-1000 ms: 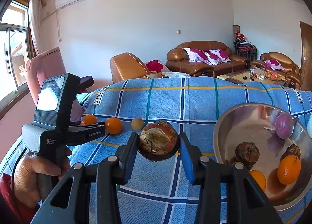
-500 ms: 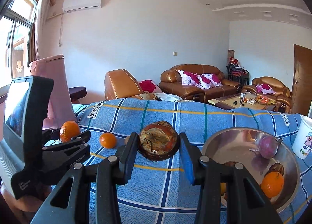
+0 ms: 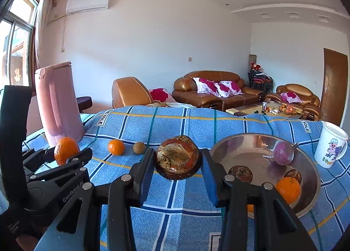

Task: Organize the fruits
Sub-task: 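Grasp an orange with the left gripper while the right gripper holds the mangosteen, then carry the orange and mangosteen over the steel plate with both grippers, then open both grippers to drop the orange and mangosteen into the plate, then withdraw both grippers from the plate toward the last orange and tan fruit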

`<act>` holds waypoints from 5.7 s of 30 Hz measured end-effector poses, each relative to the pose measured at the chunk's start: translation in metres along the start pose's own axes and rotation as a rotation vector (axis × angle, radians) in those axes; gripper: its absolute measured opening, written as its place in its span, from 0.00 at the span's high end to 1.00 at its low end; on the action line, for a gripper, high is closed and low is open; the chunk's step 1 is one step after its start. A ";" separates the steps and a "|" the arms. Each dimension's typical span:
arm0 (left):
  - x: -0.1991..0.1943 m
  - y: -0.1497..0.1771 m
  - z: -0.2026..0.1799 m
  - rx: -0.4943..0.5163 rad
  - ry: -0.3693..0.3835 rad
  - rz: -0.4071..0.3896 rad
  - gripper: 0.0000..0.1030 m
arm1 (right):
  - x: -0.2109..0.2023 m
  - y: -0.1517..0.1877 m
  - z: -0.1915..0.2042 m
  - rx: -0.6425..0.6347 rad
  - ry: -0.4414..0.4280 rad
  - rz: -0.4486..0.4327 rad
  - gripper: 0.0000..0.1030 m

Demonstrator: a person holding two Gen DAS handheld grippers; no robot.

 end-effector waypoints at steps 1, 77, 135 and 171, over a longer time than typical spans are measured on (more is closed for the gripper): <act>-0.003 0.001 -0.002 0.004 0.002 -0.002 0.56 | -0.002 0.001 -0.001 0.003 0.002 0.004 0.57; -0.048 -0.022 -0.263 0.147 0.308 0.047 0.56 | -0.042 -0.003 -0.248 0.179 0.249 0.056 0.57; -0.040 -0.050 -0.247 0.054 0.256 -0.005 0.00 | -0.051 -0.009 -0.257 0.303 0.106 -0.038 0.45; -0.092 -0.012 -0.137 0.075 0.102 -0.203 0.00 | -0.112 0.010 -0.177 0.072 0.331 -0.053 0.27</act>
Point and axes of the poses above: each gripper's, at about its wrist camera, not at the fingertips, and x roughly the way its jaws point, z to its left, y to its underside, the point moved 8 cm from there along x, roughly the way its jaws point, and after that the axes turned 15 degrees about -y, right-handed, at the moved point
